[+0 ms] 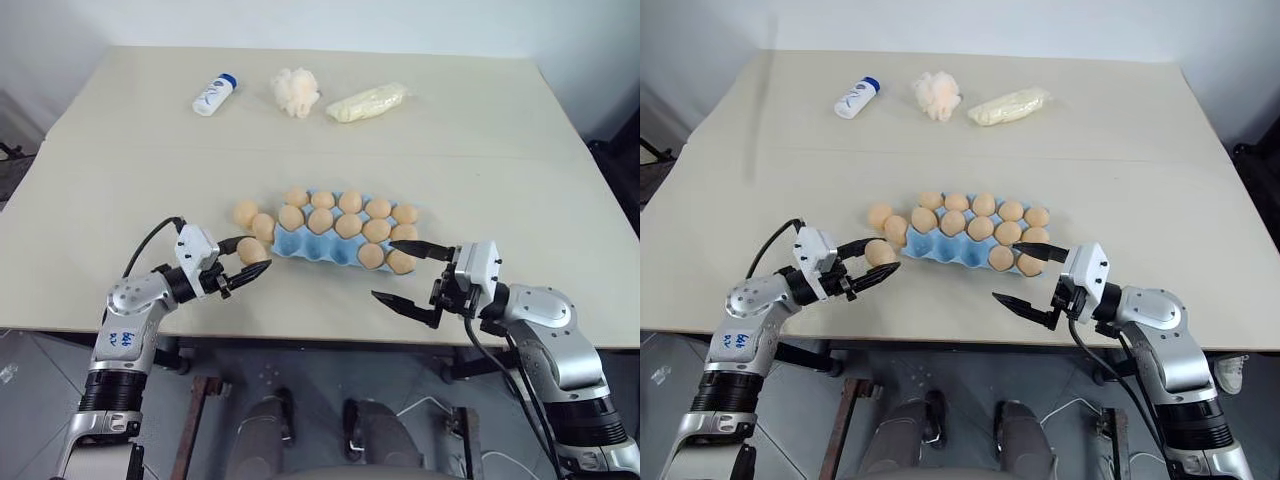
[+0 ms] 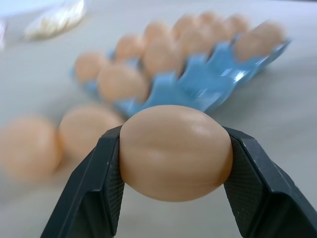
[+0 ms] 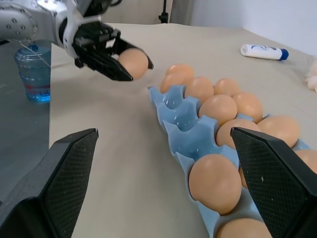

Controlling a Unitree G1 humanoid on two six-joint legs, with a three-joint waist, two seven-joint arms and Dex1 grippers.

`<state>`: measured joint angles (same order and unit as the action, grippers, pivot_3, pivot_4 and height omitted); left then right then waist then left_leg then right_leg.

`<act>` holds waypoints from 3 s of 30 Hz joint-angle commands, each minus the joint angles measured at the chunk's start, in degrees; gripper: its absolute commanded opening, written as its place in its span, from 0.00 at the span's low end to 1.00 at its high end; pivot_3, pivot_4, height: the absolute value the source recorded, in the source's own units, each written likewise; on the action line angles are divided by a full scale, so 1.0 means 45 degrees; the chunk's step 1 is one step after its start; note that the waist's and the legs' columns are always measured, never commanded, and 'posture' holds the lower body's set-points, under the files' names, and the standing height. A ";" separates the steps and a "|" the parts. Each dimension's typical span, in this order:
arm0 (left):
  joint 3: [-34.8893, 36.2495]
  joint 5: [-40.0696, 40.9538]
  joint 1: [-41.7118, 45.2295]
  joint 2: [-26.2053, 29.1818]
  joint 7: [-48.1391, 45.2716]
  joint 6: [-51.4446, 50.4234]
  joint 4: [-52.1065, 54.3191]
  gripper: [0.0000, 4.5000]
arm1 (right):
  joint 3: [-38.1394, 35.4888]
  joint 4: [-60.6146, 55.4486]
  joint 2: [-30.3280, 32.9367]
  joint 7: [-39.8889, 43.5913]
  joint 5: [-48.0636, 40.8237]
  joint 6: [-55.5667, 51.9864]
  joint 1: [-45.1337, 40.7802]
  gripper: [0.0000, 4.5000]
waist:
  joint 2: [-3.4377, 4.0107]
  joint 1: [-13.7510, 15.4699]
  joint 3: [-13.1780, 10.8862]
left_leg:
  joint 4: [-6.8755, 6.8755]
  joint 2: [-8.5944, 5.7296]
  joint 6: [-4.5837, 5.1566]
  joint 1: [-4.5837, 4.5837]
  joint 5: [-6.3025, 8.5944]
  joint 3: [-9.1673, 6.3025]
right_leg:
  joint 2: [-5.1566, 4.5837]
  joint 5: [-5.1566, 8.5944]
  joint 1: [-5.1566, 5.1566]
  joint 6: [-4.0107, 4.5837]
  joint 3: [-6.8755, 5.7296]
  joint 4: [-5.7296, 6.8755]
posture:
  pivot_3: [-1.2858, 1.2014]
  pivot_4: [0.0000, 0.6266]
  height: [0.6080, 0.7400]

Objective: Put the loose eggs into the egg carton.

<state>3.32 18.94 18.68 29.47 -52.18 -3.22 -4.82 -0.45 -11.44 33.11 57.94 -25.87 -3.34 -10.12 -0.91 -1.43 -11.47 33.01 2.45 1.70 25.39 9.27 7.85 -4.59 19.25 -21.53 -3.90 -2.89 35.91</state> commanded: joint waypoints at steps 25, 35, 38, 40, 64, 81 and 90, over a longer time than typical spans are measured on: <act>-0.2610 -0.1969 0.3659 -0.3352 0.1008 0.1208 -0.3108 1.00 | -0.1774 -0.1531 0.0320 -0.1422 -0.0187 -0.0085 0.1602 1.00 | -0.0002 -0.0005 0.0000 | 0.0114 0.0062 0.0055 0.0007 0.0023 0.0088 | 0.0032 -0.0019 0.0012 -0.0037 0.0022 0.0019 | 0.52 0.24 1.00; -0.0907 -0.0293 0.1205 -0.0915 -0.0038 0.0012 -0.0075 1.00 | -0.1384 -0.0924 0.0333 -0.0813 -0.0223 -0.0003 0.0806 1.00 | 0.0000 -0.0077 0.0001 | 0.0062 0.0076 0.0036 -0.0015 0.0012 0.0094 | 0.0047 -0.0004 0.0001 -0.0011 0.0024 0.0029 | 0.52 0.24 1.00; 0.0125 -0.0207 0.0262 -0.0079 0.0279 0.0070 0.0200 1.00 | -0.1094 -0.0753 0.0204 -0.0561 -0.0211 0.0025 0.0527 1.00 | 0.0000 -0.0076 0.0001 | 0.0060 0.0075 0.0036 -0.0015 0.0013 0.0093 | 0.0041 -0.0003 0.0003 -0.0009 0.0025 0.0024 | 0.52 0.24 1.00; 0.1104 -0.0178 -0.0452 0.0338 0.0793 0.0290 0.0162 1.00 | -0.0932 -0.0639 0.0114 -0.0385 -0.0240 0.0068 0.0353 1.00 | 0.0000 -0.0079 0.0001 | 0.0060 0.0072 0.0036 -0.0015 0.0015 0.0093 | 0.0033 -0.0005 0.0001 -0.0011 0.0028 0.0022 | 0.52 0.24 1.00; 0.1237 -0.0748 0.1154 0.0372 0.0958 0.1307 -0.2982 1.00 | -0.0463 0.0039 -0.0099 0.0105 -0.0080 0.0010 -0.0772 1.00 | -0.0001 -0.0043 0.0005 | -0.0021 0.0069 0.0023 0.0011 0.0020 0.0129 | 0.0013 0.0012 -0.0061 0.0020 0.0028 -0.0007 | 0.52 0.24 1.00; 0.1505 -0.1252 0.5785 -0.1073 0.2720 0.2283 -0.9307 1.00 | -0.0709 -0.0514 -0.0076 -0.0361 -0.0036 0.0135 -0.0033 1.00 | -0.0011 -0.0019 0.0002 | 0.0061 0.0078 0.0038 0.0011 0.0016 0.0138 | 0.0020 -0.0006 -0.0038 -0.0015 -0.0031 0.0040 | 0.52 0.24 1.00; 0.1101 -0.2049 0.6657 -0.1433 0.3539 0.2646 -1.0939 1.00 | -0.0757 -0.0470 -0.0097 -0.0389 -0.0009 0.0203 0.0002 1.00 | -0.0013 -0.0028 0.0002 | 0.0090 0.0067 0.0056 0.0011 0.0026 0.0140 | 0.0006 -0.0044 -0.0014 -0.0080 -0.0016 0.0018 | 0.52 0.24 1.00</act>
<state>8.71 10.55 47.26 23.11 -35.88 7.62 -53.46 -2.46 -11.77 32.40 56.55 -25.59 -3.66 -10.21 -0.97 -1.55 -11.46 33.37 2.75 1.95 25.44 9.39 8.48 -4.56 19.06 -21.62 -4.25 -2.96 35.98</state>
